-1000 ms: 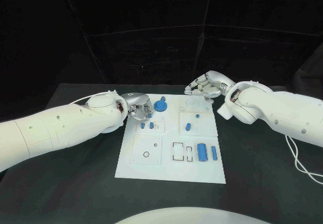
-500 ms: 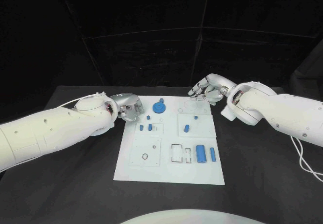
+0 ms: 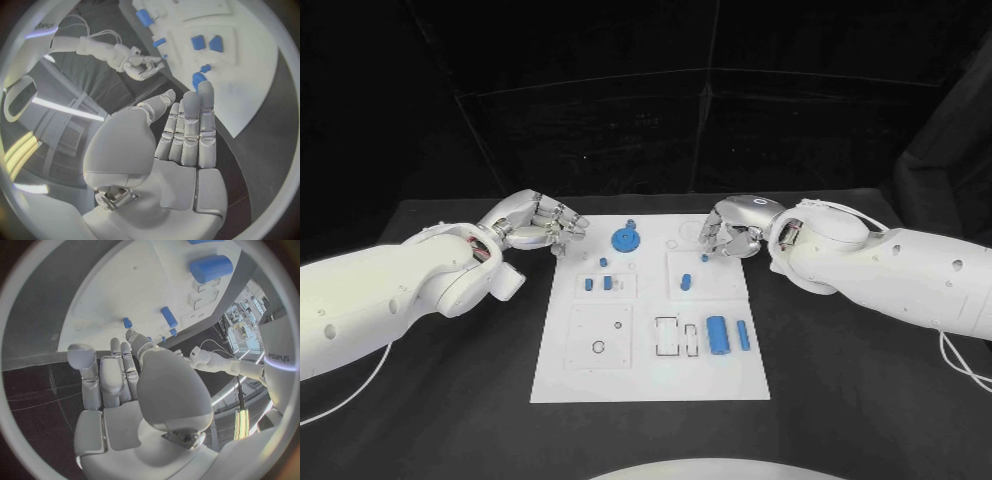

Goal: Assemble the parts on the task board

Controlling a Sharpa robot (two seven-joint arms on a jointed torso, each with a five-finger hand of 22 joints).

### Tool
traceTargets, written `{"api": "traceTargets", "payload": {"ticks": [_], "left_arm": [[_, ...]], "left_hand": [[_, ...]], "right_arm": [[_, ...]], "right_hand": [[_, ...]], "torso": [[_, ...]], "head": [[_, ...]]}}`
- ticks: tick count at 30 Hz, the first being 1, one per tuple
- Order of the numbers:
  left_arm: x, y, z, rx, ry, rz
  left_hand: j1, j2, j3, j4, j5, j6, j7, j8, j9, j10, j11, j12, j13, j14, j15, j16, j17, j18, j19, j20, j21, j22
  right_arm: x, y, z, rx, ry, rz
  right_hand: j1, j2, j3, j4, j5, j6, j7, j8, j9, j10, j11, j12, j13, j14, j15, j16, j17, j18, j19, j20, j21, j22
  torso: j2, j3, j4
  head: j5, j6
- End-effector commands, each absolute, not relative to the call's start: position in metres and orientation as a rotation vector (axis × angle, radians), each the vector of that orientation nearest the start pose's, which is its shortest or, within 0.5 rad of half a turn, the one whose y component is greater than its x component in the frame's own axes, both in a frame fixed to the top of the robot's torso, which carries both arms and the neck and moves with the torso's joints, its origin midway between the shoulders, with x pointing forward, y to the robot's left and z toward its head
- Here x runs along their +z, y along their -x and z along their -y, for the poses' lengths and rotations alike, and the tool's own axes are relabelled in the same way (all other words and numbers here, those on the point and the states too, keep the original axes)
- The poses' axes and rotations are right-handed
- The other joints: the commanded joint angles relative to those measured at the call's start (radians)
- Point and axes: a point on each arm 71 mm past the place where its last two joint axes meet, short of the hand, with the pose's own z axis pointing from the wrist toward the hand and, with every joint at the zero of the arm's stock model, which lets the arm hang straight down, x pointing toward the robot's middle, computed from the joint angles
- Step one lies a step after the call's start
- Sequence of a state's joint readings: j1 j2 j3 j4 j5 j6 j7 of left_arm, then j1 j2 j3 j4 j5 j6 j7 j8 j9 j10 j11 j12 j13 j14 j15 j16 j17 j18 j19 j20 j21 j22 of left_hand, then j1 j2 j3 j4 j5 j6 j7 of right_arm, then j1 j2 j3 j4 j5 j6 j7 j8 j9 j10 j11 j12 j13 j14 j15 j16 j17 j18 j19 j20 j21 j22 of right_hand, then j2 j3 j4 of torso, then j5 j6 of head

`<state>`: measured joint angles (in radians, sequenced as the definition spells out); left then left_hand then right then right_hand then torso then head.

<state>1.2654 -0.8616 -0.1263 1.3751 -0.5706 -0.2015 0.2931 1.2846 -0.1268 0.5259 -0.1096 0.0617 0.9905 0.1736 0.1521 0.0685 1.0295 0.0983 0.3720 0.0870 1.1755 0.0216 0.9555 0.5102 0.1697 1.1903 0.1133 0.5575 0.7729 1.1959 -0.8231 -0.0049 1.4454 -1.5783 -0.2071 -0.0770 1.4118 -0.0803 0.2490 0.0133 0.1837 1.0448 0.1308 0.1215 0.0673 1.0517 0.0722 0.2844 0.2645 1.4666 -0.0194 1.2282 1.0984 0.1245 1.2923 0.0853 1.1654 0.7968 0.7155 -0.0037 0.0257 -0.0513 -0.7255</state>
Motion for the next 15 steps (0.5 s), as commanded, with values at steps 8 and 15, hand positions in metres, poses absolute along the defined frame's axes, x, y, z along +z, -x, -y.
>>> {"api": "traceTargets", "payload": {"ticks": [8,15], "left_arm": [[-0.1733,-0.4967,-0.2541,-1.527,0.856,-1.465],[-0.1732,-0.4954,-0.2557,-1.527,0.869,-1.461]], "left_hand": [[-0.002,0.011,-0.034,0.002,-0.002,0.003,0.003,0.007,0.0,0.008,0.003,0.023,0.004,-0.002,-0.007,0.006,-0.01,0.013,0.003,0.0,-0.019,-0.016],[0.006,0.015,-0.041,-0.003,-0.002,-0.005,0.011,0.006,-0.001,-0.003,0.009,0.027,0.004,-0.003,-0.004,0.008,-0.014,0.013,0.006,0.001,-0.023,-0.021]], "right_arm": [[-0.1885,-0.4928,0.202,0.457,0.418,-1.662],[-0.1925,-0.4917,0.1987,0.46,0.437,-1.689]], "right_hand": [[-0.008,-0.036,0.071,-0.016,-0.006,-0.008,0.018,-0.028,0.0,-0.012,0.015,-0.042,-0.076,0.025,0.019,0.002,0.002,0.008,0.002,0.017,-0.004,0.003],[-0.01,-0.041,0.094,-0.022,-0.007,-0.006,0.022,-0.034,0.0,-0.008,0.017,-0.048,-0.095,0.025,0.021,0.004,0.003,0.008,0.005,0.018,-0.001,0.007]], "torso": [[0.0,0.0011,0.0029],[0.001,0.0009,-0.0005]], "head": [[0.004,0.007],[0.008,0.006]]}}
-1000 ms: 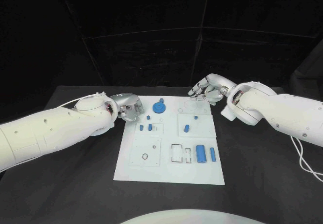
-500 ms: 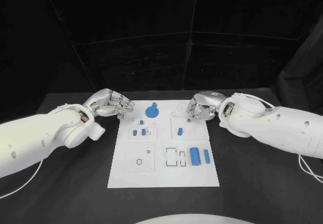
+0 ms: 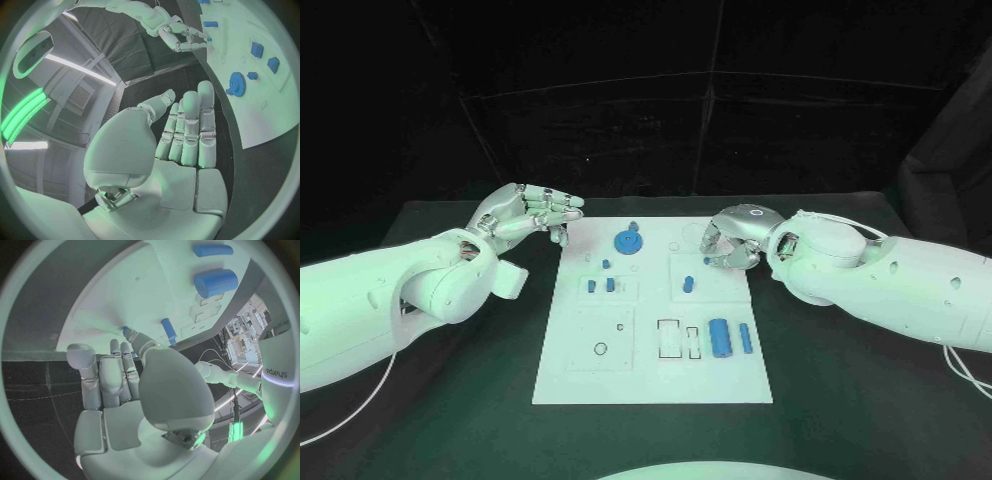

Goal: Assemble the parts on the task board

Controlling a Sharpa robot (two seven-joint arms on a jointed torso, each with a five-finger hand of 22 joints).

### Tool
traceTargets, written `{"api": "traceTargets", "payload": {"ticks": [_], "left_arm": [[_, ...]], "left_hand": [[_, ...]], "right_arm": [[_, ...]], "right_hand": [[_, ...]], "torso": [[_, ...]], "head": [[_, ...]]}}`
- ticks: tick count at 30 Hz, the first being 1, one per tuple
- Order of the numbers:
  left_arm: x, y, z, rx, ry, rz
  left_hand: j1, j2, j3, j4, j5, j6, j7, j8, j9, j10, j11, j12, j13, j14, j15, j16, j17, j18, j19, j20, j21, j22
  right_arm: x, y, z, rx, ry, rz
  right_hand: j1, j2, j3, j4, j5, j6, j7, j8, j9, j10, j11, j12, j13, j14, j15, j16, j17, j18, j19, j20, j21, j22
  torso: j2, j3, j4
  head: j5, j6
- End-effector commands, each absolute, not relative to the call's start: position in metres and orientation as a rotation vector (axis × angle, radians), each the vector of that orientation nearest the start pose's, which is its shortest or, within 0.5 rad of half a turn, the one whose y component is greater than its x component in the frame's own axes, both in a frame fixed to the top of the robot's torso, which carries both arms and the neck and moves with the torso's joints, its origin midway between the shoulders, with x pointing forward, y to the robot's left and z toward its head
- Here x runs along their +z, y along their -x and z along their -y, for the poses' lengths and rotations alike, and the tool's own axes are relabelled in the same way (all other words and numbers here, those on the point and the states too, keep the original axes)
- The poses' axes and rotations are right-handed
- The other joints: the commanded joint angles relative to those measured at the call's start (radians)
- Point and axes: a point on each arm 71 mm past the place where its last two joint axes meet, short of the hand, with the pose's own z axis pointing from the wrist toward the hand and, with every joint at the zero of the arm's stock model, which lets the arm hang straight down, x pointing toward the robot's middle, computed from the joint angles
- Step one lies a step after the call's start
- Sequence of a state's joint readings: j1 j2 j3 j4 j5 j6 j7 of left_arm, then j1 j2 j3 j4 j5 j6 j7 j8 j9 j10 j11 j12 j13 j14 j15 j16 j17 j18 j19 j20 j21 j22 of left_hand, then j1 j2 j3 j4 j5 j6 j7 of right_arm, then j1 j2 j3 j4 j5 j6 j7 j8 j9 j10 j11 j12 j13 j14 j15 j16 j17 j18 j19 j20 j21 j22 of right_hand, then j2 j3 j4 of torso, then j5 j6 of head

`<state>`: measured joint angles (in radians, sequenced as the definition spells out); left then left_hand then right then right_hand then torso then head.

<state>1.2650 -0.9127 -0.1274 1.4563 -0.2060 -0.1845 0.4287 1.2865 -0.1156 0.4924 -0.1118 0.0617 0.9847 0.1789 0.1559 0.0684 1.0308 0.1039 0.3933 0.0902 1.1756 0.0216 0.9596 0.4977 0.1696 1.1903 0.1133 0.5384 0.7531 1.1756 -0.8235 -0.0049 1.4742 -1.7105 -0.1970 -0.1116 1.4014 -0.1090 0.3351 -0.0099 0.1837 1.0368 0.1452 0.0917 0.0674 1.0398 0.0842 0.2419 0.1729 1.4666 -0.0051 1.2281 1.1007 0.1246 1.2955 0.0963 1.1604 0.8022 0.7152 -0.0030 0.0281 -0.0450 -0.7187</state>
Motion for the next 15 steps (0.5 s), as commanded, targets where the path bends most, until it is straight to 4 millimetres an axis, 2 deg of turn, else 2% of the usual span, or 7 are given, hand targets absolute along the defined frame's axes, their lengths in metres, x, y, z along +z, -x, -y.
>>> {"api": "traceTargets", "payload": {"ticks": [1,10,15], "left_arm": [[-0.1732,-0.4954,-0.2559,-1.527,0.87,-1.46],[-0.1738,-0.4965,-0.256,-1.524,0.873,-1.462],[-0.1742,-0.497,-0.2561,-1.521,0.875,-1.465]], "left_hand": [[0.005,0.004,-0.008,-0.001,-0.002,0.0,0.006,0.002,-0.001,-0.004,0.003,0.006,0.001,-0.003,-0.003,0.004,-0.002,0.013,0.006,0.001,-0.004,-0.001],[0.008,0.006,-0.009,-0.003,-0.001,-0.001,0.008,0.003,-0.001,-0.006,0.004,0.008,0.001,-0.004,-0.003,0.005,-0.003,0.013,0.007,0.002,-0.006,-0.003],[0.01,0.007,-0.01,-0.004,-0.001,-0.002,0.009,0.003,-0.001,-0.009,0.005,0.009,0.0,-0.004,-0.002,0.005,-0.004,0.013,0.008,0.002,-0.006,-0.004]], "right_arm": [[-0.193,-0.4916,0.1983,0.46,0.439,-1.692],[-0.1991,-0.4915,0.193,0.465,0.454,-1.723],[-0.2028,-0.4923,0.1928,0.456,0.457,-1.743]], "right_hand": [[-0.001,-0.013,0.016,-0.001,-0.008,0.003,0.008,-0.006,0.0,0.006,0.006,-0.006,-0.009,0.025,0.007,0.005,0.001,0.008,0.002,0.008,0.004,0.002],[0.005,-0.002,0.082,-0.017,-0.046,0.027,0.007,-0.005,0.003,0.043,0.0,0.0,-0.035,0.027,0.002,0.015,0.009,0.007,0.007,0.005,0.012,0.012],[0.006,0.002,0.116,-0.029,-0.053,0.05,0.003,0.002,0.005,0.073,-0.006,0.007,-0.042,0.028,-0.003,0.018,0.01,0.005,0.013,0.001,0.021,0.024]], "torso": [[0.001,0.0003,-0.0028],[0.003,0.001,-0.0007],[0.002,0.001,-0.002]], "head": [[0.002,-0.001],[0.002,-0.005],[0.005,-0.009]]}}
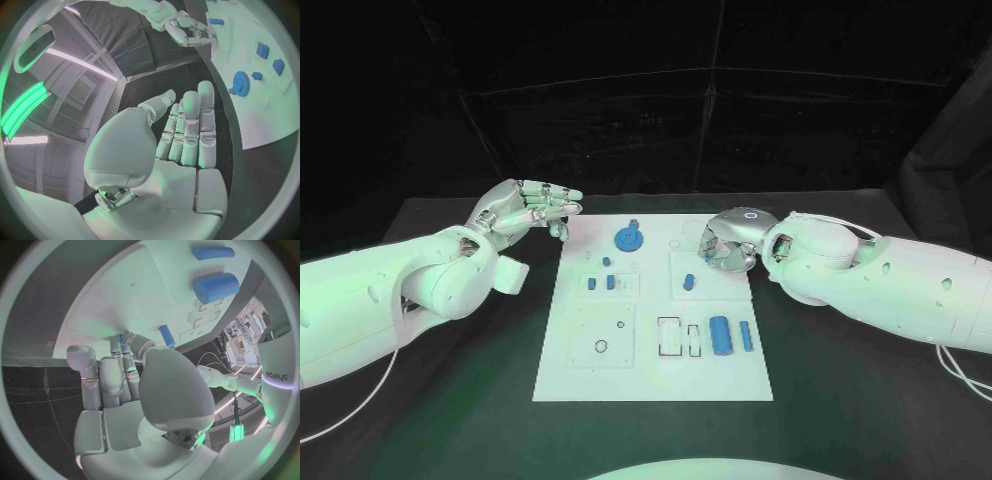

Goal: Assemble the parts on the task board

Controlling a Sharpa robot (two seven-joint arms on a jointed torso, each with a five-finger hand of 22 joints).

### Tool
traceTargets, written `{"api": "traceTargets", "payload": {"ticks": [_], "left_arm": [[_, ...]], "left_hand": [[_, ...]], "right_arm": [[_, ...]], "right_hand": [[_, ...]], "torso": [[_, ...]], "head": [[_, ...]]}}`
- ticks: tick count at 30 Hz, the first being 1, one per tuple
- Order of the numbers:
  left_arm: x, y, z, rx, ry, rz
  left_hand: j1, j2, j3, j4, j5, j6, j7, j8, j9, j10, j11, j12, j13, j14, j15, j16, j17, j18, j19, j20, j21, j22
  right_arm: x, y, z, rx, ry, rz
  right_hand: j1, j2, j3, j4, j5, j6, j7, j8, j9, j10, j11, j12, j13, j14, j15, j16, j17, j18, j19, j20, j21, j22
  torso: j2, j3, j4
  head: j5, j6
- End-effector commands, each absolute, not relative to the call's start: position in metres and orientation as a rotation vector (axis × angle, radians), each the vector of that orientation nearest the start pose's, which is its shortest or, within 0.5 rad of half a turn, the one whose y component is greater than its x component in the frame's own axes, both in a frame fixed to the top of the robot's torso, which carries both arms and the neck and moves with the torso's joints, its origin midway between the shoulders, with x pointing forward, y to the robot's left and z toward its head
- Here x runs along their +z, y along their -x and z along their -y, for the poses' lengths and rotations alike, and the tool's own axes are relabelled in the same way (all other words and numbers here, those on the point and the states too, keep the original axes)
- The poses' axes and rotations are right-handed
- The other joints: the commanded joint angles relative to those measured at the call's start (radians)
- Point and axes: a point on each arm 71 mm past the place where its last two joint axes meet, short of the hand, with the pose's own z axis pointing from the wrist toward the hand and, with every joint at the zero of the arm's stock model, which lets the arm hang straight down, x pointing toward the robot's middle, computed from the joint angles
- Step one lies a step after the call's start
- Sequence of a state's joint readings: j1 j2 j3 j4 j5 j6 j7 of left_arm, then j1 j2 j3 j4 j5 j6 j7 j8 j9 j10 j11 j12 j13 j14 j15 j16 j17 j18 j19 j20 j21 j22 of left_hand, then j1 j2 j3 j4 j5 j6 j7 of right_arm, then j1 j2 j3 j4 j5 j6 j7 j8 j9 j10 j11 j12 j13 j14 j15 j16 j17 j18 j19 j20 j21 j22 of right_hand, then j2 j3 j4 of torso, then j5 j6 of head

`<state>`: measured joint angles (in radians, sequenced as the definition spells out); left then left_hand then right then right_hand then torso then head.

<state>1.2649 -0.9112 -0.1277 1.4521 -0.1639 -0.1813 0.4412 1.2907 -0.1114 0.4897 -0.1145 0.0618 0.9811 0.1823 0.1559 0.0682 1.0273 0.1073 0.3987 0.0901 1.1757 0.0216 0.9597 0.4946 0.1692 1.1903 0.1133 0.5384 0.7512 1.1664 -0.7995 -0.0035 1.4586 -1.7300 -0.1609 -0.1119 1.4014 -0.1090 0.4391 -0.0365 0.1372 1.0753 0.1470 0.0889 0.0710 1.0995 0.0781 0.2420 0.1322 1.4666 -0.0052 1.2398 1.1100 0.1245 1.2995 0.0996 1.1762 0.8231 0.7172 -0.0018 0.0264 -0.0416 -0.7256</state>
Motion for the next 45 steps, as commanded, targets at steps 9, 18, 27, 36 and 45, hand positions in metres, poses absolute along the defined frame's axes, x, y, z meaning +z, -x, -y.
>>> {"api": "traceTargets", "payload": {"ticks": [9,18,27,36,45], "left_arm": [[-0.175,-0.498,-0.256,-1.519,0.879,-1.475],[-0.175,-0.499,-0.257,-1.516,0.881,-1.477],[-0.177,-0.5,-0.257,-1.512,0.883,-1.481],[-0.177,-0.501,-0.256,-1.508,0.885,-1.484],[-0.179,-0.504,-0.251,-1.509,0.885,-1.494]], "left_hand": [[0.008,0.005,-0.009,-0.003,-0.001,-0.002,0.007,0.004,-0.001,-0.009,0.004,0.005,0.0,-0.006,-0.001,0.005,-0.003,0.013,0.008,0.002,-0.008,-0.003],[0.008,0.005,-0.009,-0.003,-0.001,-0.002,0.007,0.004,-0.001,-0.009,0.004,0.005,0.0,-0.006,-0.001,0.005,-0.003,0.013,0.008,0.002,-0.008,-0.003],[0.009,0.008,-0.011,-0.002,-0.001,-0.005,0.009,0.004,-0.001,-0.014,0.005,0.007,0.0,-0.008,0.001,0.006,-0.005,0.012,0.008,0.003,-0.01,-0.005],[0.007,0.01,-0.017,-0.001,-0.001,-0.013,0.012,0.004,-0.002,-0.024,0.008,0.009,-0.001,-0.01,0.003,0.007,-0.008,0.012,0.008,0.005,-0.013,-0.009],[0.006,0.011,-0.019,-0.001,-0.001,-0.016,0.013,0.004,-0.002,-0.027,0.009,0.01,-0.002,-0.011,0.004,0.008,-0.009,0.012,0.007,0.006,-0.014,-0.01]], "right_arm": [[-0.206,-0.492,0.19,0.425,0.493,-1.738],[-0.197,-0.489,0.186,0.453,0.474,-1.607],[-0.184,-0.478,0.187,0.538,0.412,-1.51],[-0.171,-0.459,0.185,0.651,0.377,-1.457],[-0.156,-0.433,0.15,0.823,0.383,-1.391]], "right_hand": [[0.0,0.008,0.058,-0.026,-0.015,0.049,-0.009,0.014,0.005,0.056,-0.012,0.013,-0.009,0.029,-0.014,0.01,-0.001,0.003,0.015,-0.012,0.017,0.019],[-0.001,0.024,0.106,-0.043,-0.059,0.061,-0.01,0.013,0.004,0.07,-0.015,0.013,-0.013,0.029,-0.018,0.016,0.003,0.001,0.02,-0.018,0.028,0.035],[-0.026,0.022,0.123,-0.038,-0.066,0.065,-0.011,0.012,0.004,0.073,-0.016,0.01,-0.015,0.03,-0.018,0.02,0.004,-0.001,0.025,-0.019,0.037,0.047],[-0.05,0.015,0.126,-0.028,-0.072,0.066,-0.012,0.01,0.004,0.072,-0.016,0.007,-0.017,0.031,-0.018,0.024,0.007,-0.002,0.027,-0.02,0.042,0.055],[-0.046,0.01,0.135,-0.034,-0.064,0.063,-0.011,0.008,0.003,0.071,-0.016,0.005,-0.018,0.033,-0.018,0.03,0.013,-0.005,0.034,-0.021,0.052,0.071]], "torso": [[0.0,-0.0002,-0.0009],[-0.001,0.0002,-0.0005],[-0.003,0.0002,0.0],[-0.001,-0.0005,-0.0004],[-0.001,-0.0026,0.0004]], "head": [[-0.003,-0.005],[-0.005,-0.004],[0.0,-0.006],[0.006,-0.009],[0.03,-0.01]]}}
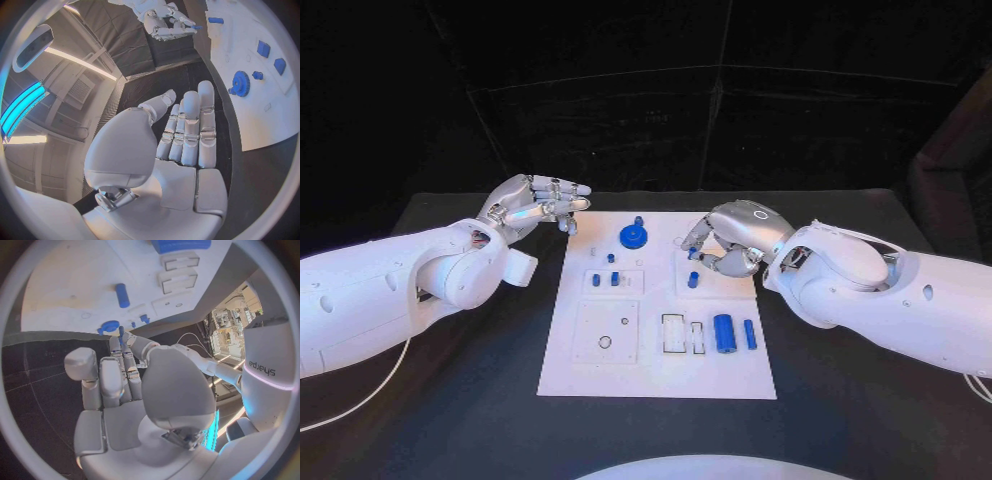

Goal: Assemble the parts on the task board

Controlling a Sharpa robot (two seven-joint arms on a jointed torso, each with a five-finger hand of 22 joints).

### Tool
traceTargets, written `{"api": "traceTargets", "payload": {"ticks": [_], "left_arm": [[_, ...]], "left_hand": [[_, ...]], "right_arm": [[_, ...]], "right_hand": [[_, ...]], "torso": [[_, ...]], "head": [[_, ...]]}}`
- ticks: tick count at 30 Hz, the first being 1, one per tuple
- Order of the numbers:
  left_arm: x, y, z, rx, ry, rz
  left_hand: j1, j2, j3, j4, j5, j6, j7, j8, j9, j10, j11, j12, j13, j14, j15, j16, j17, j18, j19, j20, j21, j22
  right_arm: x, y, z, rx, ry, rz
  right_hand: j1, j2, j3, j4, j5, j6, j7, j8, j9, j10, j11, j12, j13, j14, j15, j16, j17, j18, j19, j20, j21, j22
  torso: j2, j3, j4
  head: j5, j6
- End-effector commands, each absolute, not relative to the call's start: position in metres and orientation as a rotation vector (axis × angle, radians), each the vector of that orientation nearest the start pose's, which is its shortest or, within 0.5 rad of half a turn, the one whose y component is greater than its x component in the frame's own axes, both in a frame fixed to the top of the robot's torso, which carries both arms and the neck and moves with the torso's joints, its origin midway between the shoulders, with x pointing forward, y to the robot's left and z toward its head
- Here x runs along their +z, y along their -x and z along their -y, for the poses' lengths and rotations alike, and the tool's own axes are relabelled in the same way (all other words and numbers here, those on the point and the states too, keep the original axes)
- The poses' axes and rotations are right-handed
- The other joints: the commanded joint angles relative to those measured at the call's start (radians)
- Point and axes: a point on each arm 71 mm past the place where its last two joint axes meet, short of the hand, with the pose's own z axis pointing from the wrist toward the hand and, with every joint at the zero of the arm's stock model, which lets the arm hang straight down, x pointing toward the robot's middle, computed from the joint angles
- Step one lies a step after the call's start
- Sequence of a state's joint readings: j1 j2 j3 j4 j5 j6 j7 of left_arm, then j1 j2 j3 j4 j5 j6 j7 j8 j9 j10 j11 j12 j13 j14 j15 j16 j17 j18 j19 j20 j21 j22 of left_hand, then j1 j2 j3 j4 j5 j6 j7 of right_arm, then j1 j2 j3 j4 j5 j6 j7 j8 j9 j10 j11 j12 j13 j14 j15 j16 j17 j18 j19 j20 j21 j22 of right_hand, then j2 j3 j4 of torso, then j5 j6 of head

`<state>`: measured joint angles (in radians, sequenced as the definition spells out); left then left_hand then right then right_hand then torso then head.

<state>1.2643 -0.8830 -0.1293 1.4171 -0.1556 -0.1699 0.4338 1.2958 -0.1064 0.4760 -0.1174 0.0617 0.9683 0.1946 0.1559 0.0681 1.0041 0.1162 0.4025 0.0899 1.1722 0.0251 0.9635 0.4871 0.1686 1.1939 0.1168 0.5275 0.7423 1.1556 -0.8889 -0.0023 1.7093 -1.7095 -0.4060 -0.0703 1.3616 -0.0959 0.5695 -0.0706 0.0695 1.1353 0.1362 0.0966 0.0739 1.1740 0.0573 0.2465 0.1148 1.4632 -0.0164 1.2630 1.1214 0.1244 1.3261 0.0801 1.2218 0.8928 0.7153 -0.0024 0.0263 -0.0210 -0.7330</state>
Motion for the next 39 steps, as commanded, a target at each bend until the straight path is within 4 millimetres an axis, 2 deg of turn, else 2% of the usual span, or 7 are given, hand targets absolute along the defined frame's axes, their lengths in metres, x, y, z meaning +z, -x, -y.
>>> {"api": "traceTargets", "payload": {"ticks": [1,6,11,13,15,22,39], "left_arm": [[-0.179,-0.504,-0.25,-1.508,0.885,-1.494],[-0.18,-0.507,-0.245,-1.507,0.883,-1.496],[-0.18,-0.508,-0.241,-1.513,0.88,-1.499],[-0.18,-0.508,-0.239,-1.516,0.878,-1.499],[-0.18,-0.508,-0.237,-1.519,0.877,-1.499],[-0.18,-0.508,-0.234,-1.521,0.875,-1.501],[-0.18,-0.508,-0.232,-1.524,0.874,-1.503]], "left_hand": [[0.002,0.006,-0.005,0.002,-0.001,-0.004,0.0,0.004,-0.001,-0.004,0.0,0.007,-0.002,-0.008,0.0,0.004,-0.001,0.013,0.004,0.003,-0.004,-0.001],[0.003,0.009,-0.005,0.001,0.0,-0.005,0.001,0.005,-0.001,-0.006,0.0,0.008,-0.002,-0.008,0.0,0.005,-0.002,0.013,0.004,0.003,-0.004,-0.002],[0.003,0.009,-0.005,0.001,0.0,-0.005,0.001,0.005,-0.001,-0.006,0.0,0.008,-0.002,-0.008,0.0,0.005,-0.002,0.013,0.004,0.003,-0.004,-0.002],[0.004,0.009,-0.006,0.001,0.0,-0.006,0.001,0.005,-0.001,-0.007,0.001,0.008,-0.002,-0.009,0.0,0.005,-0.003,0.013,0.004,0.003,-0.005,-0.002],[0.004,0.009,-0.006,0.001,0.0,-0.006,0.001,0.005,-0.001,-0.007,0.001,0.008,-0.002,-0.009,0.0,0.005,-0.003,0.013,0.004,0.003,-0.005,-0.002],[0.004,0.009,-0.006,0.001,0.0,-0.006,0.001,0.005,-0.001,-0.007,0.001,0.008,-0.002,-0.009,0.0,0.005,-0.003,0.013,0.004,0.003,-0.005,-0.002],[0.005,0.009,-0.006,0.0,0.0,-0.006,0.001,0.006,-0.001,-0.008,0.001,0.01,-0.002,-0.01,0.001,0.005,-0.003,0.013,0.004,0.003,-0.005,-0.003]], "right_arm": [[-0.155,-0.432,0.147,0.835,0.383,-1.39],[-0.156,-0.43,0.118,0.916,0.396,-1.39],[-0.172,-0.424,0.097,0.95,0.427,-1.436],[-0.18,-0.423,0.09,0.953,0.44,-1.458],[-0.189,-0.422,0.084,0.954,0.449,-1.486],[-0.209,-0.419,0.072,0.951,0.462,-1.557],[-0.225,-0.414,0.062,0.914,0.509,-1.619]], "right_hand": [[-0.006,-0.004,0.005,-0.002,0.005,0.003,0.0,0.0,0.0,-0.004,0.005,0.0,-0.001,0.036,-0.007,0.006,0.0,-0.005,0.008,-0.002,0.006,0.001],[-0.005,-0.005,0.009,-0.005,0.008,0.0,0.001,-0.002,-0.001,-0.006,0.006,-0.001,-0.002,0.036,-0.007,0.006,-0.002,-0.005,0.009,-0.002,0.008,0.003],[-0.005,-0.008,0.011,-0.008,0.01,-0.004,0.004,-0.005,-0.002,-0.01,0.008,-0.004,-0.003,0.036,-0.005,0.006,-0.003,-0.005,0.009,-0.001,0.009,0.003],[-0.005,-0.008,0.011,-0.008,0.01,-0.004,0.004,-0.005,-0.002,-0.01,0.008,-0.004,-0.003,0.036,-0.005,0.006,-0.003,-0.005,0.009,-0.001,0.009,0.003],[-0.005,-0.008,0.011,-0.008,0.01,-0.004,0.004,-0.005,-0.002,-0.01,0.008,-0.004,-0.003,0.036,-0.005,0.006,-0.003,-0.005,0.009,-0.001,0.009,0.003],[-0.005,-0.008,0.011,-0.008,0.01,-0.004,0.004,-0.005,-0.002,-0.011,0.008,-0.004,-0.003,0.036,-0.005,0.006,-0.003,-0.005,0.008,-0.001,0.008,0.002],[-0.004,-0.006,0.013,-0.01,0.01,-0.005,0.004,-0.006,-0.002,-0.011,0.009,-0.005,-0.003,0.035,-0.004,0.005,-0.006,-0.005,0.007,-0.001,0.007,-0.001]], "torso": [[0.001,-0.0021,0.0004],[0.003,0.0026,0.0008],[0.001,-0.0046,0.0024],[0.001,-0.0049,0.0013],[0.001,-0.0018,-0.0008],[0.002,-0.0013,0.0004],[0.0,-0.0016,-0.0003]], "head": [[0.012,-0.004],[0.034,-0.011],[0.048,-0.018],[0.055,-0.021],[0.062,-0.029],[0.075,-0.039],[0.092,-0.051]]}}
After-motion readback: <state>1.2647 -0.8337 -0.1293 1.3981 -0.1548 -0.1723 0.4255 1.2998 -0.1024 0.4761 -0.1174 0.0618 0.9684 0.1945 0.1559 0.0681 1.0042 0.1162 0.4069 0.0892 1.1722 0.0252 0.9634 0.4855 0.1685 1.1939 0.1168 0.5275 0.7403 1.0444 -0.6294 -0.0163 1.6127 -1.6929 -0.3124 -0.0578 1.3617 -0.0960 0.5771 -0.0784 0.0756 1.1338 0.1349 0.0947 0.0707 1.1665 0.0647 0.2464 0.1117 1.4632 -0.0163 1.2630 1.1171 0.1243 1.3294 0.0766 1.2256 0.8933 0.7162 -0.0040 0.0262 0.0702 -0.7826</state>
